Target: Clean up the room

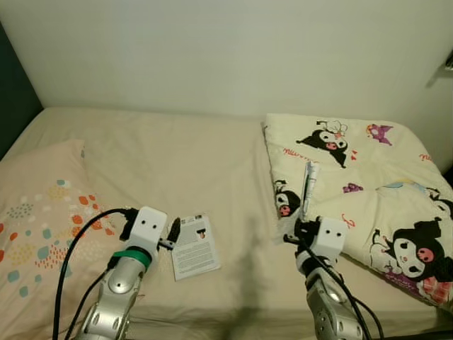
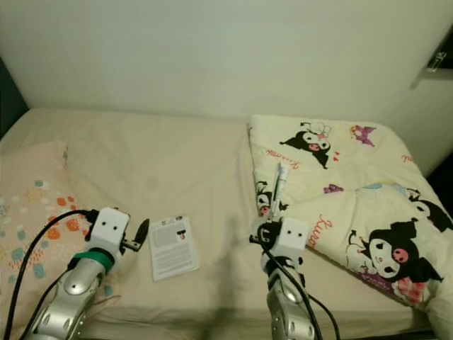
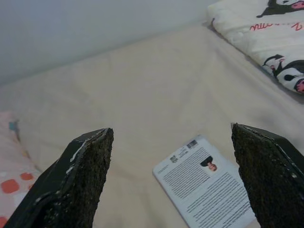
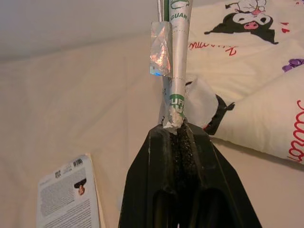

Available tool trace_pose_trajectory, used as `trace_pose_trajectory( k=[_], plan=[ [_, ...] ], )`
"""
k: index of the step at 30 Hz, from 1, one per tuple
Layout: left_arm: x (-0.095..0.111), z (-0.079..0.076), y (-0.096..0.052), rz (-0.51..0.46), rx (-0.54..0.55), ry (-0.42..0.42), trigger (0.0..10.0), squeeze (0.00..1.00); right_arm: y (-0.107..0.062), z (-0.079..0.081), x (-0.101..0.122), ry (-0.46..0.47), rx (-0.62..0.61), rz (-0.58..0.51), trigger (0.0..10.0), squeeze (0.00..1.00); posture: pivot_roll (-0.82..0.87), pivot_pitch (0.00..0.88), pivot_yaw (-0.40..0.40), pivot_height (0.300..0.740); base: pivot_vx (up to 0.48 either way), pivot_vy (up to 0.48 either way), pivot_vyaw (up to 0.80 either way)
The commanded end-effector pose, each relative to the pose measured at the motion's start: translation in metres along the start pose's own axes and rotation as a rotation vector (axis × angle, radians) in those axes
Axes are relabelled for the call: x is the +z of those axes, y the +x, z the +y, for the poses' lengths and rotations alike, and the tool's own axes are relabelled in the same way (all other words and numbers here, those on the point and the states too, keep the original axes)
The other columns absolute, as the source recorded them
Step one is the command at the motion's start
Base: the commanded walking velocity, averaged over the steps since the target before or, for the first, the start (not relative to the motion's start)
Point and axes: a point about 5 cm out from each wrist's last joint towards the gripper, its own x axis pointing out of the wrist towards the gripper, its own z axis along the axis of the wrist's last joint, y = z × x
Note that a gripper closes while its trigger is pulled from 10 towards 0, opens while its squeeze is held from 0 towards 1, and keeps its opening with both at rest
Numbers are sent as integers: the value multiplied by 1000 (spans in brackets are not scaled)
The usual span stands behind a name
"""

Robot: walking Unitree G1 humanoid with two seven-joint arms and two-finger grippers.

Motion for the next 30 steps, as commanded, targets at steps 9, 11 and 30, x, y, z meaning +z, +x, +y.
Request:
trace_pose_trajectory(
  k=[9,11,30],
  plan=[
    [-10,0,-7,29,29,-18,10000,0,-3,-3,-6,-4,-4,30,10000,0,132,0,-32,740,0,0,-759],
    [-11,-1,-8,33,29,-22,10000,0,-3,-3,-6,2,-10,35,10000,0,132,0,-37,740,0,0,-800],
    [-12,-2,-7,36,49,-58,10000,0,-4,-10,-6,-6,-21,52,10000,0,130,0,-49,740,0,0,-800]
  ],
)
